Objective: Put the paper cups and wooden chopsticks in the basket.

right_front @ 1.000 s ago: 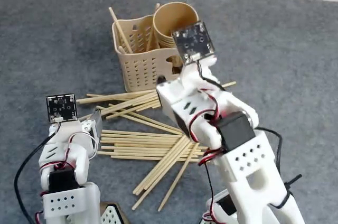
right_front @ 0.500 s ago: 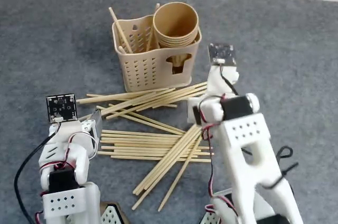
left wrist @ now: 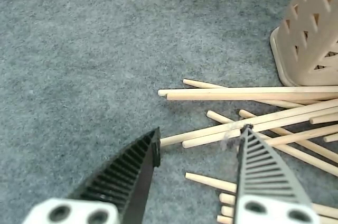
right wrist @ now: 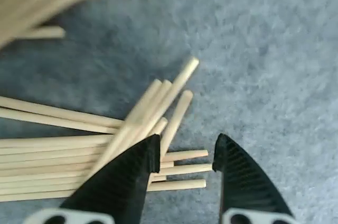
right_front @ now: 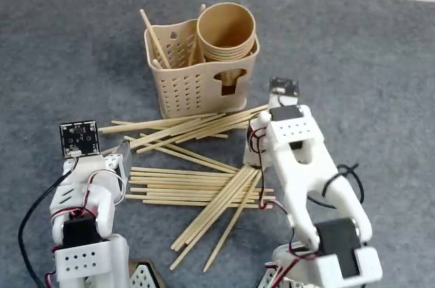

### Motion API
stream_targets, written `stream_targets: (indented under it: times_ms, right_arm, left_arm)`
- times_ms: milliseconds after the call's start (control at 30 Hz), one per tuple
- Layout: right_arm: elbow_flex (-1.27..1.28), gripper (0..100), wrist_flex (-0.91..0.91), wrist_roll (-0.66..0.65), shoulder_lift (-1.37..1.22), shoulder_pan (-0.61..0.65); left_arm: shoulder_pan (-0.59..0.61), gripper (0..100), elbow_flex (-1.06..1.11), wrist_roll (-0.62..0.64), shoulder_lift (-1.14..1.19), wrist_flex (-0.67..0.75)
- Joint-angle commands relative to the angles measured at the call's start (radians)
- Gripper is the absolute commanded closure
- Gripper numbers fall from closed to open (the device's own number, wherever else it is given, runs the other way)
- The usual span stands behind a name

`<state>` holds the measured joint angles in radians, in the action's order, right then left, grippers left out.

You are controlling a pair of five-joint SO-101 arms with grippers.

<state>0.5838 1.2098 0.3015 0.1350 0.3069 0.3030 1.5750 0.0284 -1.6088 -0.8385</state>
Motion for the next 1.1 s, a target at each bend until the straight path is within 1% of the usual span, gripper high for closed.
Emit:
stream_targets:
  times_ms: [0,133,400,467,600,633,800,867,1067]
  right_arm:
    - [-0.016,82.5,-0.041,0.009,-0.038,-0.013]
    - [-0.015,82.5,-0.079,0.009,-0.087,-0.015]
    - [-0.015,83.1,-0.077,0.009,-0.108,-0.015]
    - [-0.012,87.1,-0.074,0.009,-0.102,-0.015]
    - [-0.013,99.1,-0.073,0.009,-0.102,-0.015]
    - [-0.013,99.7,-0.073,0.009,-0.101,-0.015]
    - [-0.013,99.2,-0.070,0.009,-0.099,-0.015]
    - [-0.016,99.2,-0.038,0.009,-0.084,-0.015]
    - [-0.008,99.2,0.038,0.009,0.113,-0.013]
  left_arm:
    - [0.004,77,-0.007,-0.006,-0.012,0.018]
    - [0.004,77,-0.007,-0.006,-0.012,0.018]
    - [0.004,77,-0.007,-0.006,-0.012,0.018]
    - [0.004,77,-0.007,-0.006,-0.012,0.018]
    - [0.004,77,-0.007,-0.006,-0.012,0.018]
    - [0.004,77,-0.007,-0.006,-0.012,0.018]
    - [0.004,77,-0.007,-0.006,-0.012,0.018]
    - [0.004,77,-0.007,-0.006,-0.012,0.018]
    - [0.004,77,-0.007,-0.006,-0.012,0.018]
